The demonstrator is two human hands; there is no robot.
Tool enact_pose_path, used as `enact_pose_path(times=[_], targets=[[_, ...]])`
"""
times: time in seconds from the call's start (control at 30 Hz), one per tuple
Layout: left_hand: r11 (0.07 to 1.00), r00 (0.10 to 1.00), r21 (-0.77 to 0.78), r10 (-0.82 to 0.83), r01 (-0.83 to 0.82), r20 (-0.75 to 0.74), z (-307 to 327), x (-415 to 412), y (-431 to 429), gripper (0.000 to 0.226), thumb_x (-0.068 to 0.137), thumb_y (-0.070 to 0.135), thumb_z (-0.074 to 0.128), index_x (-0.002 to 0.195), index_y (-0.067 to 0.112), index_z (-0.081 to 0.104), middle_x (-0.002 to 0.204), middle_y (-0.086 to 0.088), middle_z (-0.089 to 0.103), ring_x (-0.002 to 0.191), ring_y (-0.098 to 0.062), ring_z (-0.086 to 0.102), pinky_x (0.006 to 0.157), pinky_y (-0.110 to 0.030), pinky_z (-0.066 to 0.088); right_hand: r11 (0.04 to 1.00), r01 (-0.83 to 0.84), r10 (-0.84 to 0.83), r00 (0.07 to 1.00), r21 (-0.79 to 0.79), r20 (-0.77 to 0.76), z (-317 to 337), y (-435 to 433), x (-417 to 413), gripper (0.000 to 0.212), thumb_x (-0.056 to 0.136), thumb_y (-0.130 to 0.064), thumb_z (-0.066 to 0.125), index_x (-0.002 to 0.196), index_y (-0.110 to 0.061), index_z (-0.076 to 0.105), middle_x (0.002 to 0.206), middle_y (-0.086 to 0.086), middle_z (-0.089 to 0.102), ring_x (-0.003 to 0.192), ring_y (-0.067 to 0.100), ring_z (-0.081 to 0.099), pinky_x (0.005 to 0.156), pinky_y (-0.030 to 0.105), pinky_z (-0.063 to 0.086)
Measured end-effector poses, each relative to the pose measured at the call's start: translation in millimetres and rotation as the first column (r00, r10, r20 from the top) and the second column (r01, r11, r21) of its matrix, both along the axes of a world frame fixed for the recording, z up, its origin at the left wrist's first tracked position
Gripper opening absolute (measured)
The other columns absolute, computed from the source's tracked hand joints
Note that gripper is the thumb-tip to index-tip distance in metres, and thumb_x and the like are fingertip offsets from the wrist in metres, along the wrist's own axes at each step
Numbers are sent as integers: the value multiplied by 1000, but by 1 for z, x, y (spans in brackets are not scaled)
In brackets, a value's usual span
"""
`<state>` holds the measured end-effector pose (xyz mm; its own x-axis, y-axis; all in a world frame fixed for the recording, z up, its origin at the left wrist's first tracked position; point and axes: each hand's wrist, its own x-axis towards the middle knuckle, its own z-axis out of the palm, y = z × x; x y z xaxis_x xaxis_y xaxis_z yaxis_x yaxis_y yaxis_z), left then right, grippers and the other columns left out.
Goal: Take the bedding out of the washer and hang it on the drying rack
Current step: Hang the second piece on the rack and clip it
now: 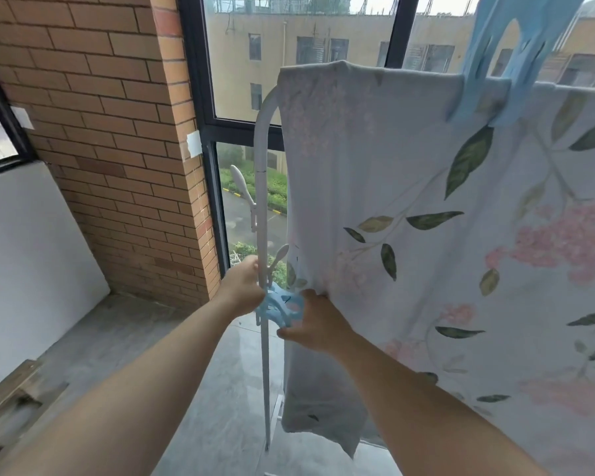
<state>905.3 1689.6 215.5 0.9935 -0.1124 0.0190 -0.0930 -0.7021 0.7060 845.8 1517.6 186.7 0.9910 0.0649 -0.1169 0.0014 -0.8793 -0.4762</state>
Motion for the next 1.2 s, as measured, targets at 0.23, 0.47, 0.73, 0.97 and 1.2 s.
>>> enact_pose_path(times=[0.23,0.47,0.73,0.97,1.2], targets=[[980,983,-140,155,-141,94,9,-15,11,52,86,-1,55,136,13,55,127,-3,63,101,-15,55,69,-15,39,985,134,-105,967,-111,230,14,15,-28,64,81,-59,68,124,-17,45,112,0,57,99,27,65,79,35,52],[966,983,-221,157,-133,97,2,-37,20,45,87,-2,51,129,10,60,116,-3,65,105,-20,60,85,-28,48,982,190,-180,953,-17,243,23,21,-60,50,83,-56,70,115,-24,49,94,-12,57,76,13,58,63,22,47],[952,992,-292,114,-91,61,-21,-65,10,26,93,7,55,118,11,63,108,-2,66,100,-20,62,78,-28,49,960,242,-269,937,141,223,-5,22,-105,70,76,-63,70,130,-26,46,116,-7,55,94,12,59,80,27,56],[964,998,-260,56,-49,22,-19,-79,-9,31,92,3,50,119,13,63,110,-2,66,103,-22,61,83,-31,46,842,378,-421,907,386,31,-7,-15,-135,40,75,-29,72,107,-25,48,101,-3,61,78,9,61,57,24,51],[954,1000,-299,-17,23,25,15,-59,-47,62,82,16,70,141,17,50,131,6,62,112,-21,62,94,-36,50,838,418,-448,894,350,7,-7,-60,-165,48,67,-31,67,111,-26,48,105,0,60,84,12,63,56,23,47]])
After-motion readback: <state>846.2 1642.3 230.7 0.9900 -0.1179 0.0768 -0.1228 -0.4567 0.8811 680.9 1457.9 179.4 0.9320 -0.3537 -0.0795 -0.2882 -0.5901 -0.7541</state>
